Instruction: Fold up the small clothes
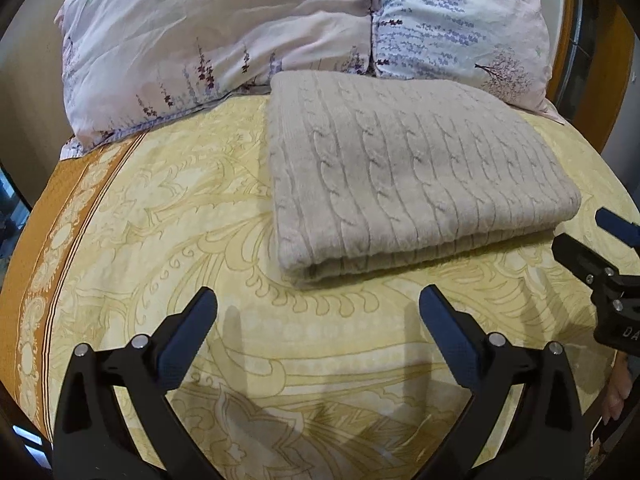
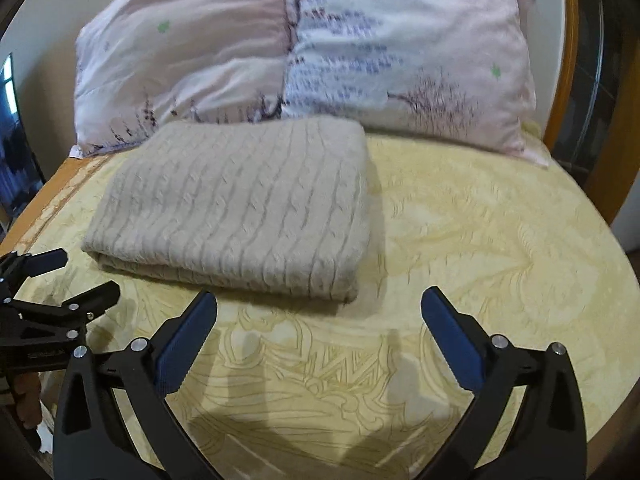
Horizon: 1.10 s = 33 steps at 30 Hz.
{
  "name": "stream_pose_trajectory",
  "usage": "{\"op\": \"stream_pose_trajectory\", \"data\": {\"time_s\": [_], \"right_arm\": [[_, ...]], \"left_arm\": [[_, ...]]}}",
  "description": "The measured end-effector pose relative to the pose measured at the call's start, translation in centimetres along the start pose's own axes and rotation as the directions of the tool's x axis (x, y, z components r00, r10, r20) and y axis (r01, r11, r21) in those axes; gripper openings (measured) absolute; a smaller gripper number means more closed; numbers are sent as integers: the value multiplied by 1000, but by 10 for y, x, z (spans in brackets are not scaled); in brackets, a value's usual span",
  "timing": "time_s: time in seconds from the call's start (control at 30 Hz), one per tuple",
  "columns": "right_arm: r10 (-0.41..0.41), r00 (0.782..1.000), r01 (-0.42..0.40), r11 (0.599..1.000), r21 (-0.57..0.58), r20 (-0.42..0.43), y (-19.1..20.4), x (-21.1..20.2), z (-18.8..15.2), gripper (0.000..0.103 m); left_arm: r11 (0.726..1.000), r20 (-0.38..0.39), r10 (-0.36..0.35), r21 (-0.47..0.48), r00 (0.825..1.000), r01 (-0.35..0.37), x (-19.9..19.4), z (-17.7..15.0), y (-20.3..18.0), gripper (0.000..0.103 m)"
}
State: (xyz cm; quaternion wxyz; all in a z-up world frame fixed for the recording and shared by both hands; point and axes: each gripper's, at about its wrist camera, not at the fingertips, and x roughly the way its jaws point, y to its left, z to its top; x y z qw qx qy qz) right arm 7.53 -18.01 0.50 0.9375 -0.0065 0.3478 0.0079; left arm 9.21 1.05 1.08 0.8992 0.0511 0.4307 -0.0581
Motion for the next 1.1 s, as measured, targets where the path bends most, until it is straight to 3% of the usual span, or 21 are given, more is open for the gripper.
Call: {"op": "stream_pose_trajectory", "data": {"time_s": [0.23,0.53,1.1], "right_arm": [[-37,999,36,998,-42,-23,11,6,-7,102],[-64,991,58,997,-50,-117,13,22,-7,102],[-21,990,23,1000,14,-143,4,24,-9,102]], "left_arm": [[1000,-43,5,-11,999,-5,7,-5,0,101],[999,-27,-14,-31,1000,13,10,-6,1,101],[999,-6,-15,-35,1000,15,11,-6,2,101]]}}
